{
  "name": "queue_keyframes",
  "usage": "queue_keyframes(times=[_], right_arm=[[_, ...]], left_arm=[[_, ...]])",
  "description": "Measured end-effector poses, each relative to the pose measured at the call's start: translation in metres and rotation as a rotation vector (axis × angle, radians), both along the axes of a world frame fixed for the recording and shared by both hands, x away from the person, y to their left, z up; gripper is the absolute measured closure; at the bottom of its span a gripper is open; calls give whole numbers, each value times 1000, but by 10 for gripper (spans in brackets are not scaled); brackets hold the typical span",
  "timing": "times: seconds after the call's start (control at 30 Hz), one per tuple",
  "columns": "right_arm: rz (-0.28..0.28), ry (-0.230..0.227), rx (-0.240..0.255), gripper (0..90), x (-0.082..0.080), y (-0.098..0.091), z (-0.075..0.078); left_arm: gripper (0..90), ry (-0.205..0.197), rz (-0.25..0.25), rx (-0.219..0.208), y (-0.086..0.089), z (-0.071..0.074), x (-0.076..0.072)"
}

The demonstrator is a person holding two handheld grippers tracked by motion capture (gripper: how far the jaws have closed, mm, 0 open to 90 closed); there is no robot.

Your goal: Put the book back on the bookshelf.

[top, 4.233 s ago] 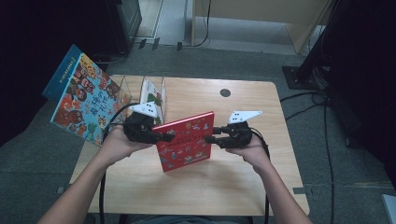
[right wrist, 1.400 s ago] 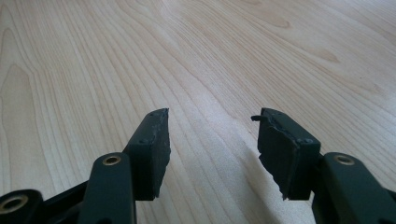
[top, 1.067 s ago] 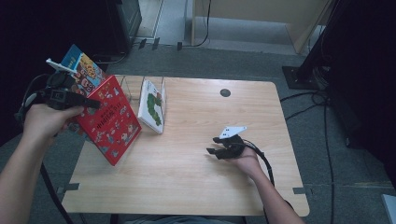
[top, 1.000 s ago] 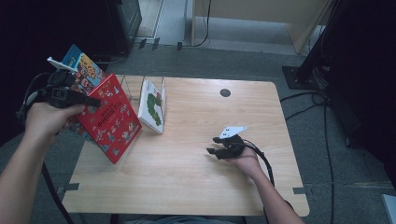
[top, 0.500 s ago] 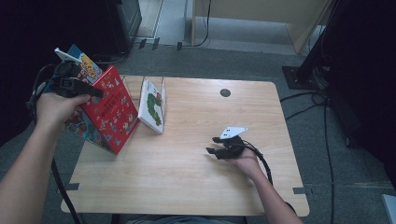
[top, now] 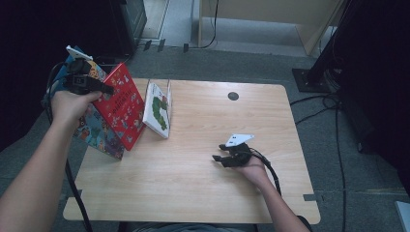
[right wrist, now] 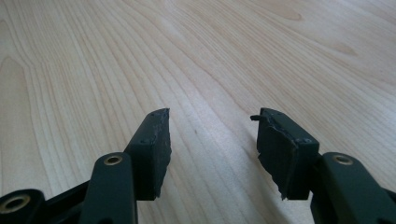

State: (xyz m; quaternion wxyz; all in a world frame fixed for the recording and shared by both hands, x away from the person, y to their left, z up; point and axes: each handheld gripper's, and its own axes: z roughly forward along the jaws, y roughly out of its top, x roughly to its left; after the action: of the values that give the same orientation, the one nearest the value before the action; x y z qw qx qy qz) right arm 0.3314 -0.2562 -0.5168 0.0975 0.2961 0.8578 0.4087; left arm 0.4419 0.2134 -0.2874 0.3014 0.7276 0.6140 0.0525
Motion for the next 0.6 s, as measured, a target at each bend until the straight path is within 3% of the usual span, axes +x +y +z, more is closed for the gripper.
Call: queue_keyframes(times=[0.2, 0.47, 0.6], right_arm=[[-5, -1, -14, 448, -4, -3, -3], [-17, -2, -1, 450, -7, -8, -4], [-21, -3, 1, 453, -7, -8, -4]], left_arm=[[795, 6, -19, 8, -1, -1, 4], [776, 100, -68, 37, -2, 2, 10], [756, 137, -86, 31, -2, -2, 12]])
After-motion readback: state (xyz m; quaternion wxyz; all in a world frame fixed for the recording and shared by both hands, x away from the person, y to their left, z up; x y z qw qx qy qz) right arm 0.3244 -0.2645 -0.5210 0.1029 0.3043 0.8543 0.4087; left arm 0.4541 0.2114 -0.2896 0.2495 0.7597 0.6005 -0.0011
